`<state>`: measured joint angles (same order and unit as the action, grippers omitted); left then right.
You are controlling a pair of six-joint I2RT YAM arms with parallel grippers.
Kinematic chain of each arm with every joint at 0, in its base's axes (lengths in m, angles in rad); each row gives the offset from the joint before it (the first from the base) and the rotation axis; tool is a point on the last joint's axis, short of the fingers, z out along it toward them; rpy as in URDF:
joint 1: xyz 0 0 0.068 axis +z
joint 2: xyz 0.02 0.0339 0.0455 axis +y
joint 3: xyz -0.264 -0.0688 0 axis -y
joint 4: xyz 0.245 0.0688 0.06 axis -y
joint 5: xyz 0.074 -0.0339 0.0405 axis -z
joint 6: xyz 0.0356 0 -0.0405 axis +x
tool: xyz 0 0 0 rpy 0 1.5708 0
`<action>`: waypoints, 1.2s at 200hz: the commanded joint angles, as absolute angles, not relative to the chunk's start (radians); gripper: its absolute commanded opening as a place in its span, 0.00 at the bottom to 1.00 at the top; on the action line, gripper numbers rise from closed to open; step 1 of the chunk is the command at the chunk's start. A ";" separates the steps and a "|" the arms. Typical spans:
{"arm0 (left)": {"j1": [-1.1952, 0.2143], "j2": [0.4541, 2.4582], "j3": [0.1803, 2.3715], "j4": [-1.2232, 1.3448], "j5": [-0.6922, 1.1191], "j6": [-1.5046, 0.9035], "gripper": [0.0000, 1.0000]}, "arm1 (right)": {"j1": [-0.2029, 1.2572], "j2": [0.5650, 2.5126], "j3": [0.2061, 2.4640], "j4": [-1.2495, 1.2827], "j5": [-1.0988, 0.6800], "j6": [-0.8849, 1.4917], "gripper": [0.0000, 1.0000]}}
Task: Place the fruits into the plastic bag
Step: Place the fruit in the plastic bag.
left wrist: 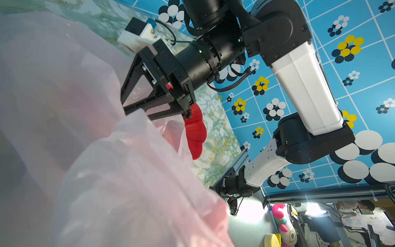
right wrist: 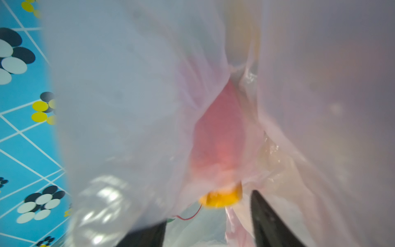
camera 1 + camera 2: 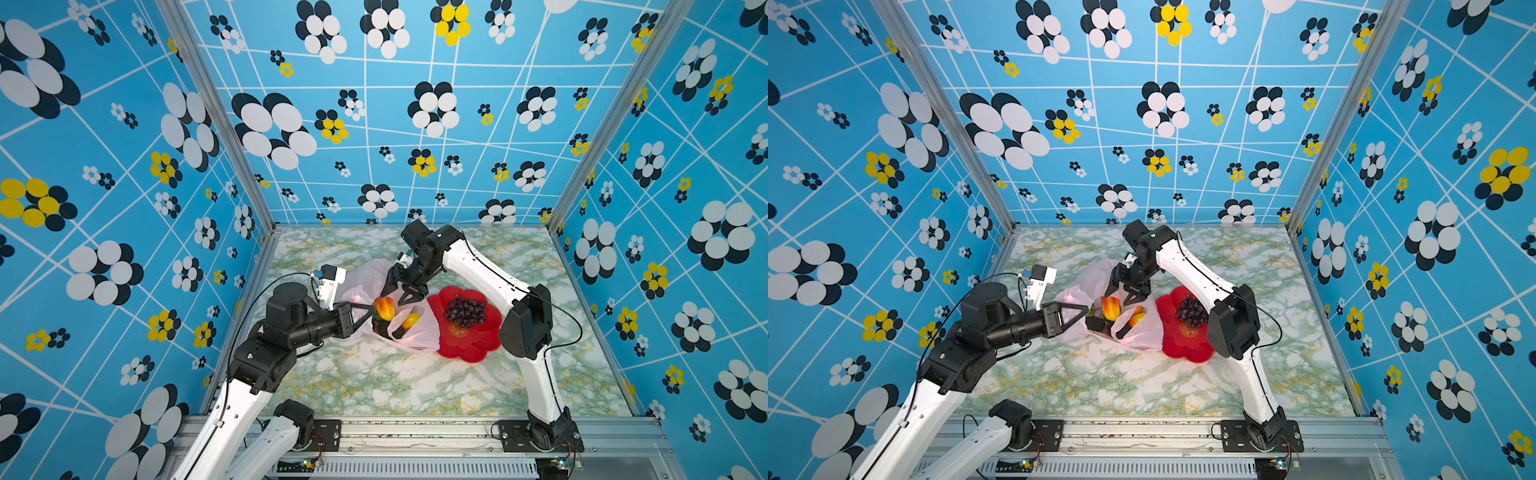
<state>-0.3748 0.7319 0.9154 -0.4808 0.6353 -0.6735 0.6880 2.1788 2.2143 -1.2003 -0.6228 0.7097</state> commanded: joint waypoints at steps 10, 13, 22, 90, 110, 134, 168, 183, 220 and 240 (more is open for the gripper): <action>-0.381 0.737 0.901 -0.453 0.624 -0.686 0.00 | 0.702 2.137 2.274 -1.290 -0.478 0.680 0.75; -0.382 0.740 0.900 -0.453 0.623 -0.687 0.00 | 0.701 2.132 2.274 -1.301 -0.466 0.677 0.76; -0.380 0.747 0.900 -0.454 0.623 -0.686 0.00 | 0.704 2.112 2.280 -1.329 -0.418 0.663 0.77; -0.368 0.788 0.920 -0.450 0.634 -0.676 0.00 | 0.713 1.853 2.176 -1.411 -0.101 0.648 0.77; -0.368 0.795 0.926 -0.449 0.638 -0.673 0.00 | 0.714 1.791 2.103 -1.385 -0.105 0.643 0.77; -0.369 0.799 0.931 -0.446 0.640 -0.676 0.00 | 0.774 1.762 2.058 -1.338 -0.166 0.561 0.77; -0.370 0.796 0.928 -0.449 0.638 -0.677 0.00 | 0.918 1.806 2.042 -1.383 -0.206 0.342 0.72; -0.370 0.795 0.925 -0.450 0.638 -0.680 0.00 | 0.928 1.815 1.992 -1.365 -0.212 0.306 0.70; -0.368 0.775 0.917 -0.462 0.626 -0.689 0.00 | 0.928 1.847 1.885 -1.262 -0.257 0.354 0.67; -0.362 0.764 0.917 -0.474 0.618 -0.692 0.00 | 0.928 1.881 1.827 -1.207 -0.280 0.391 0.66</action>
